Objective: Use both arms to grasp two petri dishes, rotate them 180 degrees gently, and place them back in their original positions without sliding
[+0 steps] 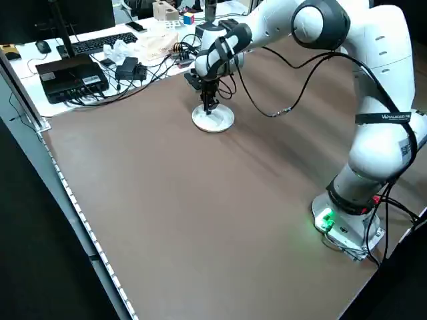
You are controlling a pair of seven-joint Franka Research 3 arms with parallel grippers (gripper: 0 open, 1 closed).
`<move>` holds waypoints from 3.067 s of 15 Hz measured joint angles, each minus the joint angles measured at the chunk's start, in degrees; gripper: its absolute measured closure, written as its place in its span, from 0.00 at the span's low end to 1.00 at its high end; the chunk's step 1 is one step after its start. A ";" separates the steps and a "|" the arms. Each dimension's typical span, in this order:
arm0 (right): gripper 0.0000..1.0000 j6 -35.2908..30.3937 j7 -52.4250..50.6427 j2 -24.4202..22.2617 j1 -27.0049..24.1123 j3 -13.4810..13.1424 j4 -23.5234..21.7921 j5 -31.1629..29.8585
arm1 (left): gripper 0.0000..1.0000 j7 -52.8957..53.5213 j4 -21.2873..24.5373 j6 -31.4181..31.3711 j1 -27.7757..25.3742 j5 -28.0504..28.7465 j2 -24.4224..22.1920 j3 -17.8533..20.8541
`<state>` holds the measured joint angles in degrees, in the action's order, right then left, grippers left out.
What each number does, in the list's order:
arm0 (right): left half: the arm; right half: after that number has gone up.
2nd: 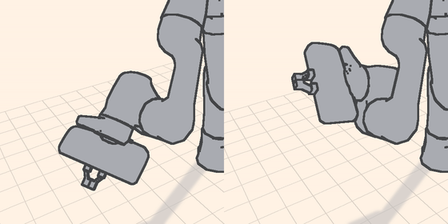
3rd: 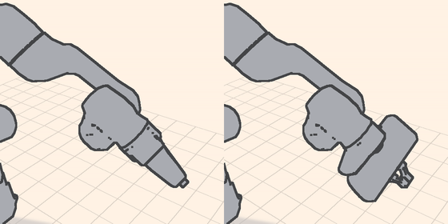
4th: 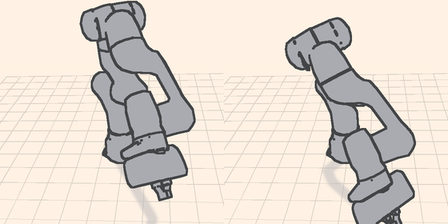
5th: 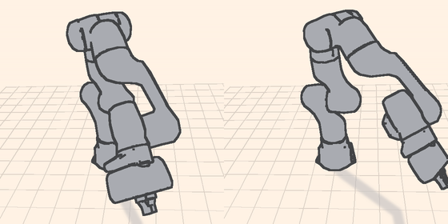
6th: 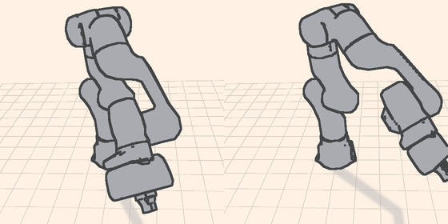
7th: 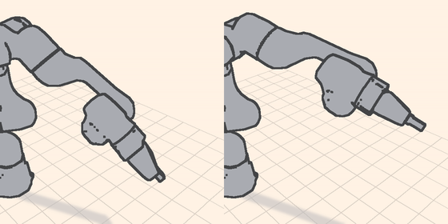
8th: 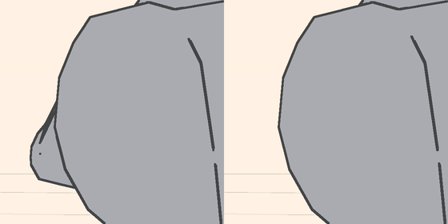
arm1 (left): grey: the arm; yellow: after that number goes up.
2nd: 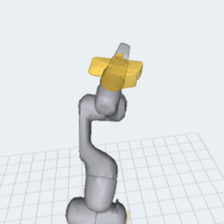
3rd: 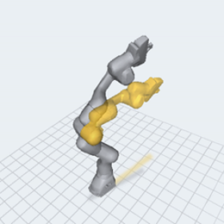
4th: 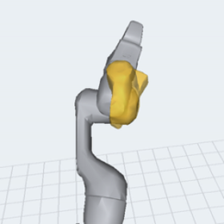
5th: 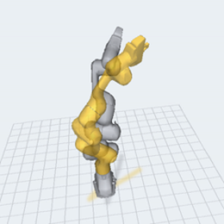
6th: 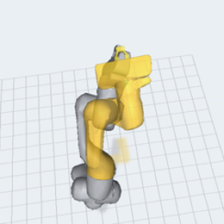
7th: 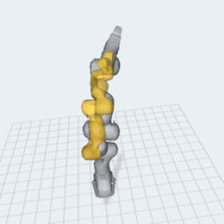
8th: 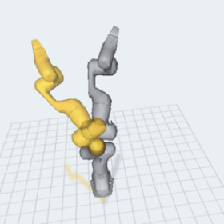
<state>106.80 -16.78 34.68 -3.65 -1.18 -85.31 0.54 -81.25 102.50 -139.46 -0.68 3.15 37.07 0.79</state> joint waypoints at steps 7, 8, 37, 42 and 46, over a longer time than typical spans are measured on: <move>0.96 -0.24 -21.82 0.05 -0.11 -0.07 -0.06 -0.01 | 0.07 1.56 -0.71 -0.02 0.06 0.56 -0.11 -0.06; 0.96 -0.25 -25.53 0.10 -0.10 -0.05 -0.20 -0.03 | 0.00 4.74 -0.98 -0.03 0.04 0.92 -0.41 -0.07; 0.59 4.27 -72.12 1.93 -1.29 -0.29 -11.24 -4.19 | 0.00 82.32 -12.63 27.42 -0.02 1.96 -19.01 -6.17; 0.06 0.55 -72.11 1.81 -1.70 -0.15 -5.78 -3.15 | 0.00 84.39 -16.22 32.92 -0.02 1.97 -21.43 -8.00; 0.00 -4.71 -69.72 1.24 -1.75 -0.18 3.49 0.92 | 0.00 86.50 -16.33 35.49 -0.09 1.97 -25.84 -7.85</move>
<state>102.09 -86.49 35.92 -5.40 -1.36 -81.81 1.47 5.25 86.17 -103.97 -0.77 5.12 11.23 -7.06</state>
